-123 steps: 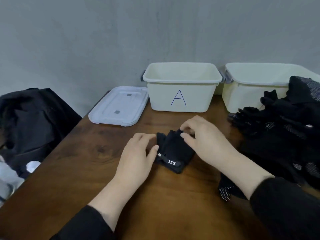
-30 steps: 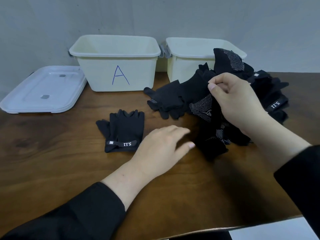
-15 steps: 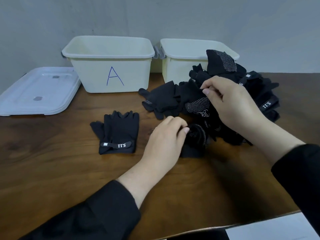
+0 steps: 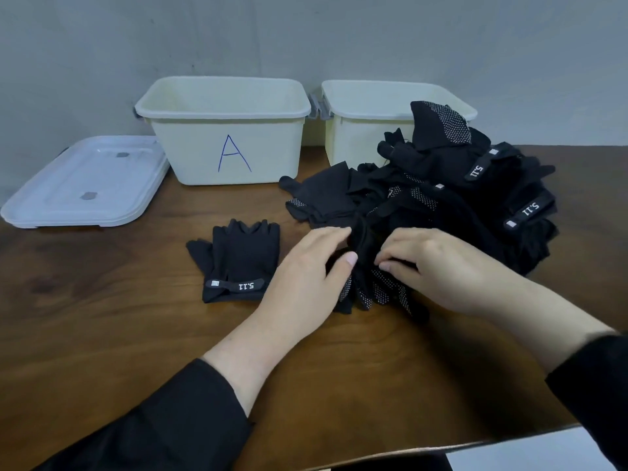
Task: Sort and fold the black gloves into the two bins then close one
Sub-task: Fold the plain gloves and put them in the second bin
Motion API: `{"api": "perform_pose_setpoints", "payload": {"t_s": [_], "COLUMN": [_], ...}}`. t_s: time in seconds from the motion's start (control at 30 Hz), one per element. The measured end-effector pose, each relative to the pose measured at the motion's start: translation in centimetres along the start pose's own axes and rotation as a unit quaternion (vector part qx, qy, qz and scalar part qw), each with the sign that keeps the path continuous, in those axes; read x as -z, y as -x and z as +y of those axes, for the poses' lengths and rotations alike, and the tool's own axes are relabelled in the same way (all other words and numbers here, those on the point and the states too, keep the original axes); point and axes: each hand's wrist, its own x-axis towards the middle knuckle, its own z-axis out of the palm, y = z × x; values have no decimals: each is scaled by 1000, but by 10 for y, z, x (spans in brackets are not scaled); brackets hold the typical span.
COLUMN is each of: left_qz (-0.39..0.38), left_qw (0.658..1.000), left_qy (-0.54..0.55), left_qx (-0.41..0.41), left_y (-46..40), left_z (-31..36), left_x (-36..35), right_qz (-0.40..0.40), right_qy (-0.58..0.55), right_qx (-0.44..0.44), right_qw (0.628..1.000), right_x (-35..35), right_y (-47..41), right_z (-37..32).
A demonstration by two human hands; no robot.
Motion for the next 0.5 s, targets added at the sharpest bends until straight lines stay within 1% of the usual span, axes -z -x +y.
{"api": "perform_pose_setpoints", "payload": {"t_s": [0.07, 0.1, 0.17, 0.2, 0.27, 0.3, 0.33, 0.37, 0.43, 0.47, 0.5], "left_qz": [-77, -102, -135, -145, -143, -125, -96, -65, -26, -21, -18], "left_qw": [996, 992, 985, 984, 986, 990, 993, 997, 999, 999, 999], "left_qy": [-41, -68, -104, -101, -78, -68, -60, -51, -32, -29, -31], "left_qx": [-23, -36, -40, -34, -24, -19, -15, -11, -12, -17, -24], "left_y": [1, 1, 0, -1, -4, -6, -8, -12, -21, -26, -32], "left_z": [5, 7, 10, 13, 19, 22, 25, 29, 38, 42, 47], "left_x": [-5, -8, -14, -16, -17, -18, -17, -15, -11, -8, -6], "right_qz": [27, 52, 122, 165, 253, 285, 298, 286, 210, 175, 158], "right_qy": [-15, -19, -18, -5, 39, 59, 75, 92, 137, 153, 150], "right_qx": [-10, -13, -9, -3, -12, -29, -60, -105, -220, -260, -276], "right_qw": [999, 998, 992, 986, 967, 956, 950, 948, 943, 937, 936], "right_x": [4, 8, 19, 25, 35, 41, 47, 52, 60, 62, 62], "right_y": [4, 7, 11, 12, 14, 15, 16, 17, 17, 18, 18], "right_z": [-2, -3, -5, -4, 3, 8, 14, 21, 35, 42, 47]}}
